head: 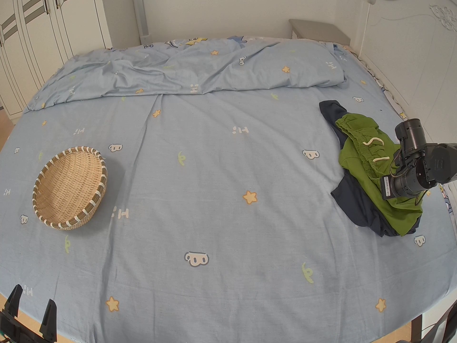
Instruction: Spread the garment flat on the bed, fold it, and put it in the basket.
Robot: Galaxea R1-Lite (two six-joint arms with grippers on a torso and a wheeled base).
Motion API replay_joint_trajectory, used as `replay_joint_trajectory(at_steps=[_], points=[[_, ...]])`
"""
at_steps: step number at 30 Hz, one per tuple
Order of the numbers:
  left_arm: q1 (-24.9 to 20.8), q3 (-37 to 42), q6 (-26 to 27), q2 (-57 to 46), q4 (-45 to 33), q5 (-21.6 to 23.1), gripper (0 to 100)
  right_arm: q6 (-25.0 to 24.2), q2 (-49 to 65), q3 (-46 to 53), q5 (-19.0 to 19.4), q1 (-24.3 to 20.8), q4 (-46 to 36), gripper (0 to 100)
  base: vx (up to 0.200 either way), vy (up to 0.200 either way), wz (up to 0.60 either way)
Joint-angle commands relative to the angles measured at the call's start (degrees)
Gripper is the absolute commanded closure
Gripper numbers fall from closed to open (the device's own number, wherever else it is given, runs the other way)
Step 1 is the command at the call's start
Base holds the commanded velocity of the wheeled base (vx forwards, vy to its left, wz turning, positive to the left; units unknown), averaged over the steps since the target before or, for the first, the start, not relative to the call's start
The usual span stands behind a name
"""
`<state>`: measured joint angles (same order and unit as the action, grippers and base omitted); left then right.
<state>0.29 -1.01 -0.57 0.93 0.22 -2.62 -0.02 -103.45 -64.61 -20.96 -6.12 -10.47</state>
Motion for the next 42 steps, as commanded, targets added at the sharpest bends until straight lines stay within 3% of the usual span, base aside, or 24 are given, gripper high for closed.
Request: replay_joint_trajectory(at_steps=[1, 10, 15, 19, 22, 23, 25, 27, 29, 32, 37, 42], points=[[0.1, 1.0, 0.0, -0.6, 0.0, 0.0, 0, 0.0, -0.8, -0.4, 0.0, 0.0, 0.0, 100, 0.000, 0.000, 0.00], [0.0, 1.0, 0.0, -0.5, 0.0, 0.0, 0, -0.9, 2.1, -4.0, 1.3, -0.5, -1.8, 100, 0.000, 0.000, 0.00], [0.0, 1.0, 0.0, -0.5, 0.0, 0.0, 0, -3.7, 9.1, -9.3, 6.3, -3.3, -10.6, 100, 0.000, 0.000, 0.00], [0.0, 1.0, 0.0, -0.6, 0.0, -0.1, 0, -10.4, 11.7, -15.5, 11.9, -9.5, -20.2, 100, 0.000, 0.000, 0.00], [0.0, 1.0, 0.0, -0.5, 0.0, 0.0, 0, -13.7, 13.1, -17.1, 14.8, -14.4, -22.3, 100, 0.000, 0.000, 0.00], [0.1, 1.0, 0.0, -0.6, 0.0, 0.0, 0, -13.8, 13.1, -17.1, 14.9, -14.6, -22.3, 100, 0.000, 0.000, 0.00], [0.0, 1.0, 0.0, -0.6, 0.0, 0.0, 0, -15.6, 13.0, -17.2, 14.9, -20.2, -22.2, 100, 0.000, 0.000, 0.00], [0.1, 1.0, 0.0, -0.6, 0.0, 0.0, 0, -15.8, 12.9, -17.2, 14.9, -20.7, -22.1, 100, 0.000, 0.000, 0.00], [0.1, 1.0, 0.0, -0.5, 0.0, 0.0, 0, -18.6, 12.0, -17.7, 14.8, -28.3, -21.2, 100, 0.000, 0.000, 0.00], [0.1, 1.0, 0.0, -0.6, 0.0, 0.0, 0, -21.9, 9.0, -18.9, 14.5, -34.5, -19.1, 100, 0.000, 0.000, 0.00], [0.1, 1.0, 0.0, -0.6, 0.0, 0.0, 0, -25.5, 5.0, -24.8, 14.3, -40.9, -17.6, 100, 0.000, 0.000, 0.00], [0.1, 1.0, 0.0, -0.5, 0.0, 0.0, 0, -25.5, -0.3, -33.5, 14.3, -45.1, -18.1, 100, 0.000, 0.000, 0.00]])
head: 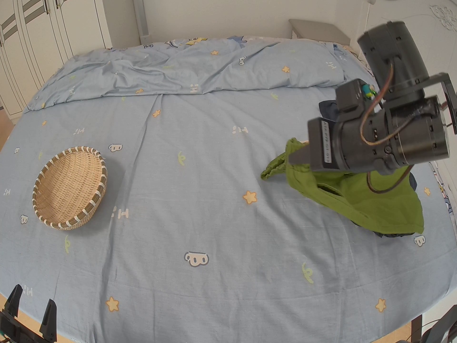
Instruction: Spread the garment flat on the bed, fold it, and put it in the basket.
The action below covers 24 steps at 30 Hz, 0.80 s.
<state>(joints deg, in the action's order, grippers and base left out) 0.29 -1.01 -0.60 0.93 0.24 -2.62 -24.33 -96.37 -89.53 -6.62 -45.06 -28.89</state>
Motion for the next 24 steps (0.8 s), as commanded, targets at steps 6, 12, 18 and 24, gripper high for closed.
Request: replay_joint_trajectory(at_steps=[6, 12, 18, 24], points=[[0.0, 1.0, 0.0, -0.5, 0.0, 0.0, 0, -1.2, -15.5, -17.5, -0.1, -11.6, 0.2, 100, 0.000, 0.000, 0.00], [0.0, 1.0, 0.0, -0.5, 0.0, 0.0, 0, -2.9, -23.1, -25.1, -0.7, -15.1, 0.2, 100, 0.000, 0.000, 0.00], [0.1, 1.0, 0.0, -0.6, 0.0, 0.0, 0, -3.5, -24.3, -25.1, -0.7, -16.8, 0.1, 100, 0.000, 0.000, 0.00], [0.1, 1.0, 0.0, -0.5, 0.0, 0.0, 0, -3.3, -27.1, -25.1, -0.3, -16.0, -2.3, 100, 0.000, 0.000, 0.00]])
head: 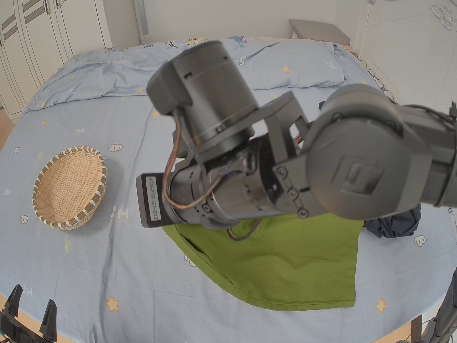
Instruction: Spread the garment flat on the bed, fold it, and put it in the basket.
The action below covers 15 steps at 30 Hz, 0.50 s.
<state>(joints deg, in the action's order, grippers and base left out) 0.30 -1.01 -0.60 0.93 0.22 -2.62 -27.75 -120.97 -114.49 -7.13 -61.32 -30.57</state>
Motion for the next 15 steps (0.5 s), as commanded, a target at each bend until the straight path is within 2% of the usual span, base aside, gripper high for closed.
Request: replay_joint_trajectory(at_steps=[1, 4, 5, 15], points=[[0.0, 1.0, 0.0, -0.5, 0.0, 0.0, 0, 0.1, -3.0, -0.1, 0.3, 0.4, -1.2, 100, 0.000, 0.000, 0.00], [0.0, 1.0, 0.0, -0.6, 0.0, 0.0, 0, 0.1, -3.8, -0.1, 0.3, 0.6, -1.9, 100, 0.000, 0.000, 0.00], [0.0, 1.0, 0.0, -0.6, 0.0, 0.0, 0, 0.2, -4.3, -0.1, 0.4, 0.5, -2.1, 0, 0.000, 0.000, 0.00], [0.0, 1.0, 0.0, -0.6, 0.0, 0.0, 0, 0.1, -4.2, -0.1, 0.0, 0.8, -3.4, 0, 0.000, 0.000, 0.00]])
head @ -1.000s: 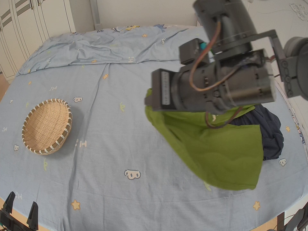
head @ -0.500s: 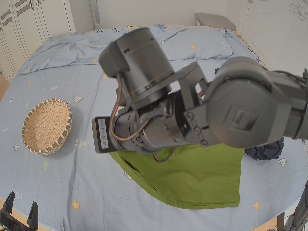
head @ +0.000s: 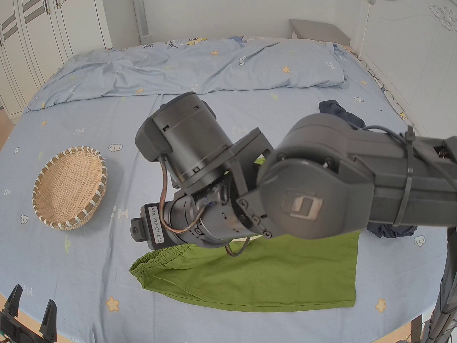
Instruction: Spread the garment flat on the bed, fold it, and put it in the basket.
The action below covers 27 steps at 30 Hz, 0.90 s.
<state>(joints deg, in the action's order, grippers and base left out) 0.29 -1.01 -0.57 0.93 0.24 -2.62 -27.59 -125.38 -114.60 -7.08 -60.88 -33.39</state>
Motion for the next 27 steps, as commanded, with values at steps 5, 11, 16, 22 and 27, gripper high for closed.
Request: replay_joint_trajectory(at_steps=[5, 11, 16, 22, 27], points=[[0.1, 1.0, 0.0, -0.5, 0.0, -0.1, 0, -0.8, 8.7, 2.5, 0.7, 6.1, -4.6, 0, 0.000, 0.000, 0.00], [0.1, 1.0, 0.2, -0.6, 0.0, 0.2, 0, -0.3, 27.3, 24.7, 7.3, 19.8, -4.3, 0, 0.000, 0.000, 0.00], [0.0, 1.0, 1.1, -0.6, 0.0, 1.2, 0, 1.0, 41.3, 44.3, 16.0, 28.4, -0.3, 0, 0.000, 0.000, 0.00], [0.1, 1.0, 1.3, -0.7, 0.5, 2.0, 0, 1.3, 55.8, 67.6, 20.4, 35.1, 14.1, 0, 0.000, 0.000, 0.00], [-0.6, -13.5, -1.5, 0.5, 2.2, 2.1, 0, 4.5, 60.3, 78.0, 20.2, 36.0, 19.9, 0, 0.000, 0.000, 0.00]])
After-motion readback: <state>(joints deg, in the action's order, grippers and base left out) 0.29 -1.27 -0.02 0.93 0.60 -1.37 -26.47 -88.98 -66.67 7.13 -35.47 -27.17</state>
